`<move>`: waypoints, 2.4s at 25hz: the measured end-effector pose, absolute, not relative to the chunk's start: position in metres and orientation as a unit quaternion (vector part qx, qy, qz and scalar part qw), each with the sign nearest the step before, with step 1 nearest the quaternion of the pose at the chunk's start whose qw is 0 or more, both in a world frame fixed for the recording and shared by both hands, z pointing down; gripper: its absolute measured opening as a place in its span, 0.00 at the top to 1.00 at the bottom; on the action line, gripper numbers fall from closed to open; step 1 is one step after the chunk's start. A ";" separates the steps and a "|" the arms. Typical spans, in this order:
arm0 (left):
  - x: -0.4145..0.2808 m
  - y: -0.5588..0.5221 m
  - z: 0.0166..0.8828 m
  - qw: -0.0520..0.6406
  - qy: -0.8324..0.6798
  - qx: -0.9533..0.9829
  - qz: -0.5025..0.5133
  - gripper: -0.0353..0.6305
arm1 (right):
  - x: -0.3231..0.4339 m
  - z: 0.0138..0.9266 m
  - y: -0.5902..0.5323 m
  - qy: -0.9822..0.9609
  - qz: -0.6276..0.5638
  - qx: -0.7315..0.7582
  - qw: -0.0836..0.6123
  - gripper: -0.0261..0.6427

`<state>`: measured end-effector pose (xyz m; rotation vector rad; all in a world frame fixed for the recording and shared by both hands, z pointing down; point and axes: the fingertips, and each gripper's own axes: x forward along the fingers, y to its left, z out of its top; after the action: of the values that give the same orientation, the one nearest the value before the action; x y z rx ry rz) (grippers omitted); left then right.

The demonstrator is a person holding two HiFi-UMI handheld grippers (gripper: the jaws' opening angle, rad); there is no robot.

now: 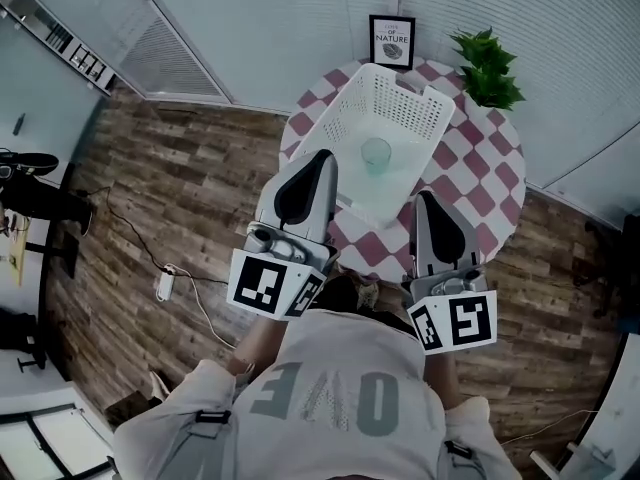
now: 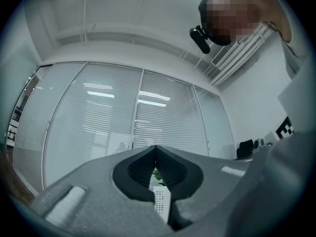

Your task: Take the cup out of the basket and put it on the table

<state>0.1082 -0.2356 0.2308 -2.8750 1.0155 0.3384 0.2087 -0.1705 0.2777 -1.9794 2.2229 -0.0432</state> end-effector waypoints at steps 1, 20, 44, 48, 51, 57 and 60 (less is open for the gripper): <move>0.111 -0.241 0.230 0.036 0.329 -0.937 0.112 0.94 | 0.213 0.279 -0.176 0.742 -0.017 -0.665 0.080 0.94; 0.099 -0.366 0.236 0.021 0.331 -0.935 0.125 0.94 | 0.246 0.264 -0.317 0.768 -0.038 -0.638 0.039 0.61; 0.093 -0.424 0.278 -0.031 0.345 -0.931 0.118 0.94 | 0.214 0.557 -0.418 0.772 -0.267 -0.176 -0.550 0.61; 0.087 -0.428 0.284 -0.041 0.352 -0.928 0.115 0.94 | 0.222 0.598 -0.420 0.744 -0.278 -0.165 -0.585 0.63; 0.081 -0.432 0.288 -0.044 0.362 -0.924 0.112 0.94 | 0.223 0.615 -0.421 0.736 -0.305 -0.165 -0.581 0.63; 0.074 -0.436 0.292 -0.047 0.370 -0.922 0.105 0.94 | 0.222 0.647 -0.418 0.713 -0.324 -0.142 -0.606 0.65; 0.070 -0.438 0.290 -0.044 0.375 -0.920 0.105 0.94 | 0.220 0.659 -0.415 0.701 -0.328 -0.135 -0.619 0.65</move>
<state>0.0700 -0.4378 0.2900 -2.9747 1.2113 0.3408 0.2203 -0.4151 0.6585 -0.7692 3.9955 -1.8686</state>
